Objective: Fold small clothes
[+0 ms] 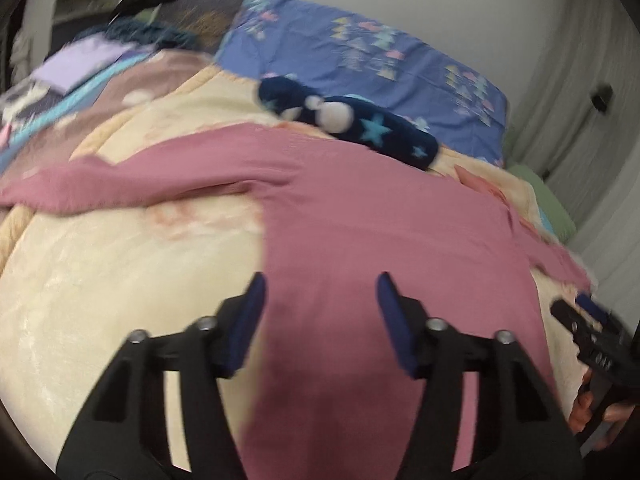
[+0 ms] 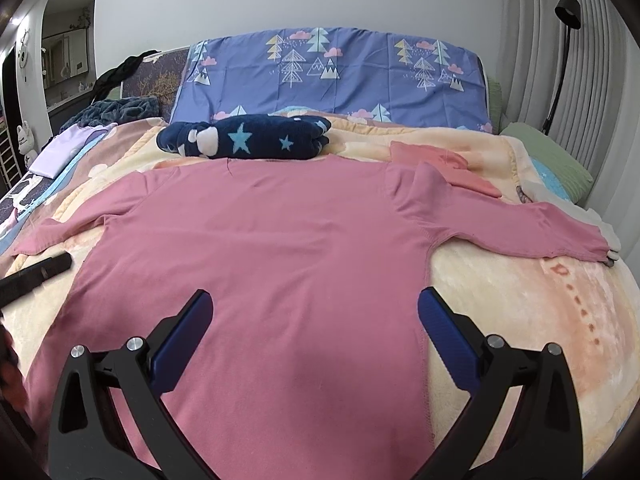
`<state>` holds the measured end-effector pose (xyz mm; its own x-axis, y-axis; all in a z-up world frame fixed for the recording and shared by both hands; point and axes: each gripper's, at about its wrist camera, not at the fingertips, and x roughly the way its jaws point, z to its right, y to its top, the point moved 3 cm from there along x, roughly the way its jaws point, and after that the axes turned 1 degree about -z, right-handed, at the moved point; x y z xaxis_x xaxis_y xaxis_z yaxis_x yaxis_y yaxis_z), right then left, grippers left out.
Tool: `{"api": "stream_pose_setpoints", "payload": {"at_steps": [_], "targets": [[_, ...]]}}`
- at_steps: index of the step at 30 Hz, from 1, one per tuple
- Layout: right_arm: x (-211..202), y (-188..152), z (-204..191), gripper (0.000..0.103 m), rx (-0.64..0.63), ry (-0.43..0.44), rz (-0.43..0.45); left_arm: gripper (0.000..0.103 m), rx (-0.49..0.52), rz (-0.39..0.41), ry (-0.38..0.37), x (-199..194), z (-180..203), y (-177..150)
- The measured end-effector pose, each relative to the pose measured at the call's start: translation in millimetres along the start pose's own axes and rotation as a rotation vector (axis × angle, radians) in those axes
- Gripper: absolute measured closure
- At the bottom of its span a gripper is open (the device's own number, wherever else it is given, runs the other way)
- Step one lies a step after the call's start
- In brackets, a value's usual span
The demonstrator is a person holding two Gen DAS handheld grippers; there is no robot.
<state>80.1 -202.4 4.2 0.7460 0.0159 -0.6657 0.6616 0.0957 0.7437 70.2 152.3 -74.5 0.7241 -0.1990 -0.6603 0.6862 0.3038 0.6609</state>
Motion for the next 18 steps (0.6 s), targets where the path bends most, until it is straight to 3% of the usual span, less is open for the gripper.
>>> {"api": "stream_pose_setpoints", "payload": {"at_steps": [3, 6, 9, 14, 15, 16, 18], "targets": [[6, -1, 0, 0.001, -0.007, -0.003, -0.012, 0.050, -0.207, 0.003, 0.057, 3, -77, 16], [14, -1, 3, 0.001, -0.006, -0.012, -0.027, 0.028, -0.416, 0.024, 0.118, 3, -154, 24], [22, -1, 5, 0.001, -0.004, -0.023, -0.045, 0.022, -0.625, 0.079, 0.133, -1, -219, 30], [30, 0, 2, 0.001, -0.011, -0.022, -0.062, 0.022, -0.789, 0.129, 0.151, 6, -264, 42], [31, -1, 1, 0.001, -0.015, -0.021, -0.063, 0.027, -0.803, 0.160, 0.171, 6, -269, 46], [31, -2, 1, 0.001, -0.018, -0.021, -0.065, 0.056, -0.798, 0.187, 0.197, 6, -272, 52], [33, -3, 1, 0.001, -0.021, -0.022, -0.069, 0.099, -0.760, 0.203, 0.214, 10, -277, 68]]}}
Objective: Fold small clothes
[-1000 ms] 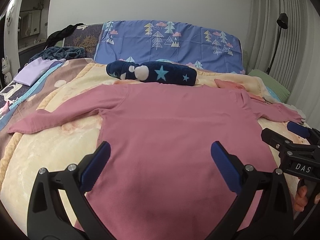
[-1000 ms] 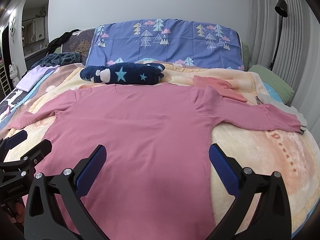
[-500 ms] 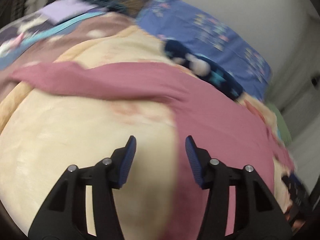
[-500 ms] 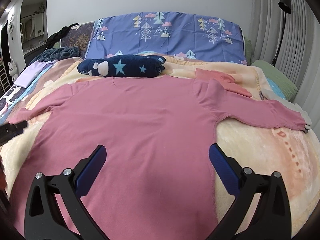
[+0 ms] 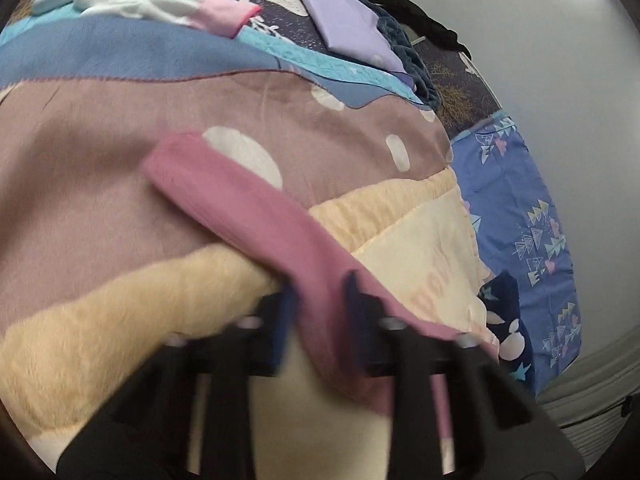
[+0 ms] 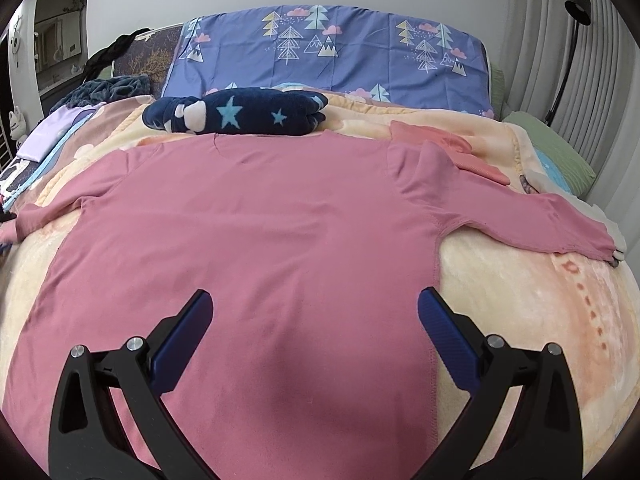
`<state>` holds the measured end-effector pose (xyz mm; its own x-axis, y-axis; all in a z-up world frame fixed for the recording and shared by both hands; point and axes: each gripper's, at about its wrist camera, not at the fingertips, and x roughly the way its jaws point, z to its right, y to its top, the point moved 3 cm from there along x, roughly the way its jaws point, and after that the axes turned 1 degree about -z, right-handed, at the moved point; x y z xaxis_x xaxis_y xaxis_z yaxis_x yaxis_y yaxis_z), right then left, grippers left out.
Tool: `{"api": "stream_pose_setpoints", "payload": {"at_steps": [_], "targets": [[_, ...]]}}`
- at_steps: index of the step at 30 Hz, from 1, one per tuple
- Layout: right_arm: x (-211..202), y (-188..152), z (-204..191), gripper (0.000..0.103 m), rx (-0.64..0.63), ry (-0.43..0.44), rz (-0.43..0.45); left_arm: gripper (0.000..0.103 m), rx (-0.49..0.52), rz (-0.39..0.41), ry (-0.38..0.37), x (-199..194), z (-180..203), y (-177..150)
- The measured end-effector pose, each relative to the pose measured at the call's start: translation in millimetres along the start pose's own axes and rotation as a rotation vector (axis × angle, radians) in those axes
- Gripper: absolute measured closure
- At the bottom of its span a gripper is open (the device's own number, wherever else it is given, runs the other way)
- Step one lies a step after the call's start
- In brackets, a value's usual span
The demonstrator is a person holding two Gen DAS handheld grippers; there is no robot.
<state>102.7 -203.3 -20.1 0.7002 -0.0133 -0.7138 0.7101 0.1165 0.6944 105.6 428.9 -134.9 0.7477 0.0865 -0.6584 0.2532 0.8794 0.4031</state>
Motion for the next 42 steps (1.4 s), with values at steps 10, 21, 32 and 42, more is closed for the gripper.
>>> {"api": "stream_pose_setpoints", "payload": {"at_steps": [10, 21, 32, 42], "targets": [[5, -3, 33, 0.001, 0.092, -0.025, -0.002, 0.099, 0.613, 0.008, -0.373, -84, 254, -123], [-3, -18, 90, 0.001, 0.186, -0.065, -0.009, 0.042, 1.186, -0.239, -0.394, -61, 315, -357], [33, 34, 60, 0.041, 0.221, 0.441, -0.068, 0.027, 1.112, -0.108, -0.119, -58, 226, -258], [153, 85, -1, 0.051, 0.452, 0.643, -0.375, 0.020, 1.059, -0.091, 0.033, -36, 188, -218]]}}
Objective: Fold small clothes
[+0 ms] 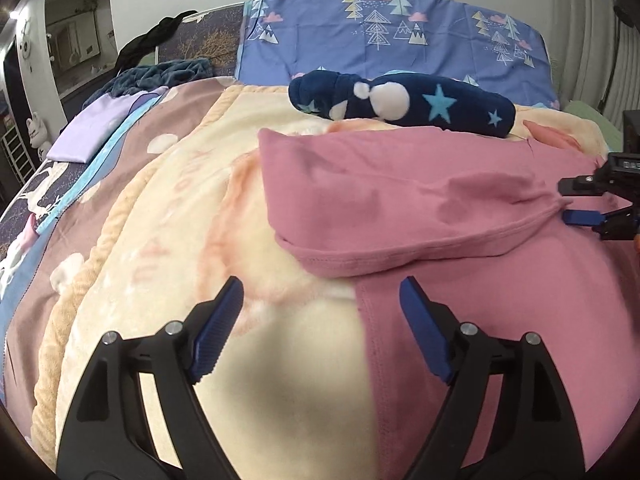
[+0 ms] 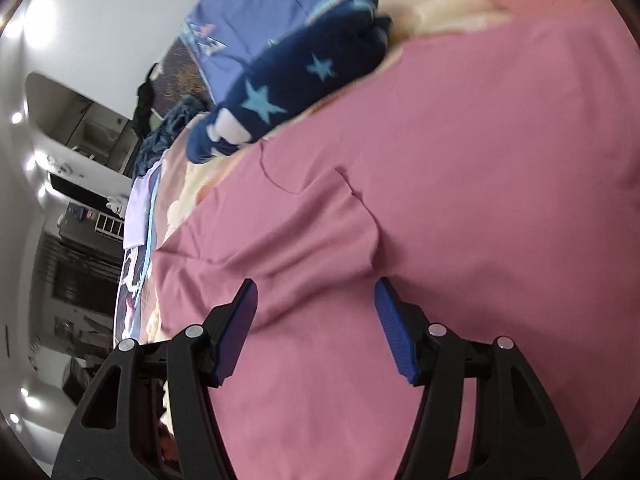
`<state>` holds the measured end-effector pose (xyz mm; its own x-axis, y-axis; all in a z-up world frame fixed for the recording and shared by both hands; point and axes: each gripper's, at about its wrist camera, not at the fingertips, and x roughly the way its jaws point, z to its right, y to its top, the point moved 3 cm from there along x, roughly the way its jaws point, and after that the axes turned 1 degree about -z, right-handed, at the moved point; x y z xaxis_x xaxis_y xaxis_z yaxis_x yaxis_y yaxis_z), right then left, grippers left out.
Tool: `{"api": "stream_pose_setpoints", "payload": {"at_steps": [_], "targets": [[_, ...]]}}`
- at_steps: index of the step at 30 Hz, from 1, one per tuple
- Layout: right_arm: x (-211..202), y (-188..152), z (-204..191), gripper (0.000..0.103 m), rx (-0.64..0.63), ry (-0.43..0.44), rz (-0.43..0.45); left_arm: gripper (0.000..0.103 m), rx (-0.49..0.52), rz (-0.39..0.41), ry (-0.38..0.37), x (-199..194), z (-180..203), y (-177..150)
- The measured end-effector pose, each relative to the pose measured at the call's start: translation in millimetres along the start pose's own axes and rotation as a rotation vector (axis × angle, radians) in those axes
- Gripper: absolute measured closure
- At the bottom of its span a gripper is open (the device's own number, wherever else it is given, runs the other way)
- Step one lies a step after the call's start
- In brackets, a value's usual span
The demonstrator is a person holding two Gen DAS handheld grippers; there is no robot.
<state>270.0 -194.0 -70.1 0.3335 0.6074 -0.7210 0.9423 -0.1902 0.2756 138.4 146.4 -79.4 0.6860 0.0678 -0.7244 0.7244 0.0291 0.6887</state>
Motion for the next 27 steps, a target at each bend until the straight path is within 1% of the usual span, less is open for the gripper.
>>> {"api": "stream_pose_setpoints", "payload": {"at_steps": [1, 2, 3, 4, 5, 6, 7, 8, 9, 10, 11, 12, 13, 14, 15, 16, 17, 19, 22, 23, 24, 25, 27], "targets": [[5, 4, -1, 0.066, 0.007, -0.002, 0.008, 0.020, -0.003, -0.002, 0.001, 2, 0, 1], [6, 7, -5, 0.102, -0.003, -0.014, 0.023, 0.020, -0.005, -0.003, 0.002, 5, 1, 4], [2, 10, -11, 0.101, -0.030, -0.027, 0.046, 0.019, -0.002, -0.002, -0.002, 7, 3, 6], [-8, 11, -13, 0.101, -0.028, -0.008, 0.086, 0.019, 0.005, -0.001, -0.003, 10, 6, 8], [-30, 11, -21, 0.101, -0.046, 0.019, 0.158, 0.019, 0.017, 0.000, 0.001, 11, 9, 10], [-42, 12, -26, 0.101, -0.069, 0.015, 0.196, 0.018, 0.027, 0.002, 0.005, 13, 13, 11], [-74, 9, -34, 0.101, -0.131, -0.011, 0.305, 0.017, 0.039, 0.003, 0.008, 15, 16, 11], [-86, 7, -35, 0.101, -0.158, -0.031, 0.354, 0.017, 0.049, 0.002, 0.009, 16, 18, 11], [-107, 4, -35, 0.101, -0.194, -0.071, 0.428, 0.016, 0.058, 0.003, 0.008, 17, 21, 11], [-123, 1, -30, 0.101, -0.218, -0.117, 0.483, 0.016, 0.062, 0.002, 0.006, 19, 21, 10], [-130, -2, -23, 0.098, -0.230, -0.150, 0.504, 0.016, 0.061, -0.003, 0.008, 21, 22, 11], [-131, -3, -10, 0.087, -0.231, -0.189, 0.477, 0.016, 0.057, -0.007, 0.011, 23, 22, 11], [-126, -3, 6, 0.076, -0.214, -0.202, 0.412, 0.016, 0.053, -0.011, 0.014, 25, 22, 11], [-119, -4, 22, 0.059, -0.176, -0.207, 0.352, 0.016, 0.051, -0.014, 0.015, 27, 22, 12], [-113, -6, 39, 0.058, -0.124, -0.210, 0.308, 0.016, 0.050, -0.015, 0.016, 28, 22, 12], [-111, -8, 54, 0.058, -0.080, -0.209, 0.285, 0.016, 0.051, -0.017, 0.017, 29, 22, 13], [-111, -10, 65, 0.058, -0.050, -0.207, 0.275, 0.016, 0.051, -0.019, 0.021, 30, 22, 13], [-116, -11, 85, 0.058, 0.007, -0.196, 0.295, 0.016, 0.049, -0.022, 0.033, 31, 21, 15], [-122, -4, 88, 0.057, 0.022, -0.156, 0.278, 0.016, 0.030, -0.028, 0.060, 37, 16, 20], [-121, -3, 84, 0.055, 0.014, -0.153, 0.273, 0.017, 0.018, -0.029, 0.064, 39, 13, 23], [-119, 2, 80, 0.049, -0.001, -0.160, 0.269, 0.018, 0.009, -0.030, 0.066, 40, 11, 23], [-114, 6, 78, 0.046, -0.013, -0.167, 0.262, 0.020, 0.001, -0.030, 0.067, 42, 10, 24], [-101, 18, 76, 0.046, -0.016, -0.157, 0.225, 0.025, -0.013, -0.036, 0.070, 46, 8, 25]]}}
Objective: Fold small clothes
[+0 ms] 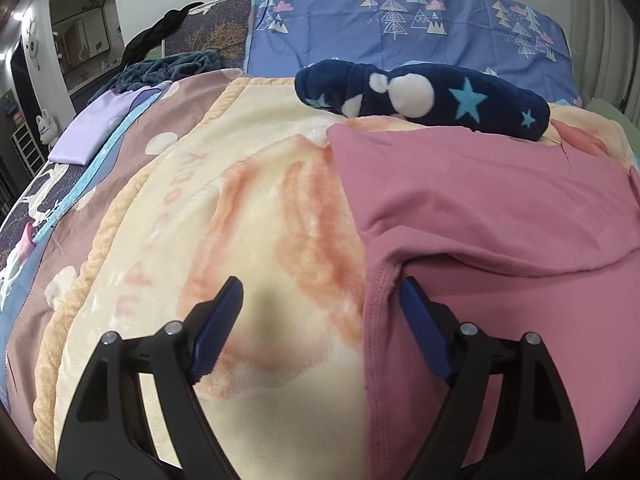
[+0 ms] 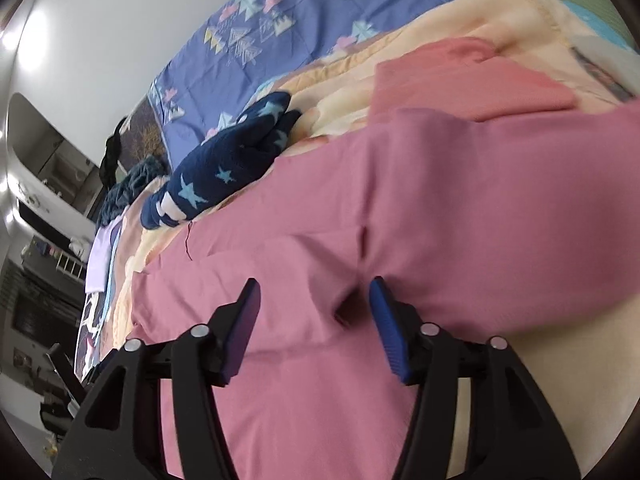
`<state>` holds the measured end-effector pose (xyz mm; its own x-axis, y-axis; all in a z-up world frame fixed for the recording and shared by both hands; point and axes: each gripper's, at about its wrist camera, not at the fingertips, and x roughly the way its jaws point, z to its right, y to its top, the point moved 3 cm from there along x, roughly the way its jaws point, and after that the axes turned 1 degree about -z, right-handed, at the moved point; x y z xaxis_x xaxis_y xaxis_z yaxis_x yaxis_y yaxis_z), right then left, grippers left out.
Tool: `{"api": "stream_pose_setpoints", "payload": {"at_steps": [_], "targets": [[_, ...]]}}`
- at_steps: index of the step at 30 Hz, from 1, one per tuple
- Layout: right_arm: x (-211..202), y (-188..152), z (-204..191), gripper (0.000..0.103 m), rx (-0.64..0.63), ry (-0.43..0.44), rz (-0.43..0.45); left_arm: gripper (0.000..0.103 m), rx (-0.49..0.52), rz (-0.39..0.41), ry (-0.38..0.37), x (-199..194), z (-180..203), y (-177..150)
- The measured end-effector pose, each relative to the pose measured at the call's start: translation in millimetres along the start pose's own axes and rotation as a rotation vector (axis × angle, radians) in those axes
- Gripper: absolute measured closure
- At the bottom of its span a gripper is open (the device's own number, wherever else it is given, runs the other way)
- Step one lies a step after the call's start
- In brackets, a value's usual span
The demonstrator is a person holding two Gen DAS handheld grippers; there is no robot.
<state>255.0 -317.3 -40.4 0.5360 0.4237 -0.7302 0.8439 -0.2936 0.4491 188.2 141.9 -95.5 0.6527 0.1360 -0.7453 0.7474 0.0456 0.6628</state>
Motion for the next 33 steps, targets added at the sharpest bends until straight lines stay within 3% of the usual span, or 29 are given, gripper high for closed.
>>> {"api": "stream_pose_setpoints", "payload": {"at_steps": [1, 2, 3, 4, 6, 8, 10, 11, 13, 15, 18, 20, 22, 26, 29, 33], "targets": [[8, 5, -1, 0.046, 0.016, 0.008, -0.016, 0.030, -0.005, -0.002, 0.002, 2, 0, 0], [18, 10, -3, 0.053, 0.040, 0.010, -0.026, 0.034, -0.009, -0.005, 0.000, 5, -1, 1], [24, 15, -5, 0.096, 0.034, 0.003, -0.026, 0.046, -0.020, -0.007, -0.013, 7, -2, 1], [24, 18, -11, 0.099, 0.004, -0.009, -0.020, 0.061, -0.038, -0.002, -0.045, 8, -3, 1], [4, 24, -28, 0.099, -0.062, -0.017, 0.105, 0.074, -0.059, 0.017, -0.086, 5, -5, 0], [-23, 23, -46, 0.098, -0.126, 0.039, 0.226, 0.074, -0.079, 0.050, -0.079, -2, -9, -1], [-39, 19, -47, 0.087, -0.135, 0.021, 0.286, 0.074, -0.103, 0.062, -0.086, -5, -12, -4], [-37, 19, -41, 0.080, -0.128, -0.030, 0.273, 0.074, -0.115, 0.054, -0.097, -4, -14, -6], [-20, 15, -17, 0.081, -0.104, -0.184, 0.170, 0.072, -0.141, 0.029, -0.131, 1, -19, -10], [-14, 9, 5, 0.080, -0.039, -0.246, 0.119, 0.067, -0.165, 0.028, -0.149, 3, -23, -12], [-28, 8, 2, 0.077, -0.004, -0.298, 0.168, 0.064, -0.179, 0.031, -0.164, 3, -25, -14], [-32, 10, -24, 0.073, -0.074, -0.270, 0.200, 0.064, -0.179, 0.030, -0.167, 4, -23, -13], [-17, 13, -75, 0.066, -0.215, -0.183, 0.168, 0.064, -0.182, 0.035, -0.173, 3, -23, -13], [42, 6, -177, 0.065, -0.432, -0.009, 0.007, 0.064, -0.191, 0.047, -0.192, 1, -25, -14], [105, -7, -248, 0.065, -0.565, 0.021, -0.098, 0.064, -0.196, 0.068, -0.209, -4, -26, -15], [174, -20, -300, 0.065, -0.564, 0.047, -0.233, 0.072, -0.185, 0.093, -0.231, -9, -26, -14]]}}
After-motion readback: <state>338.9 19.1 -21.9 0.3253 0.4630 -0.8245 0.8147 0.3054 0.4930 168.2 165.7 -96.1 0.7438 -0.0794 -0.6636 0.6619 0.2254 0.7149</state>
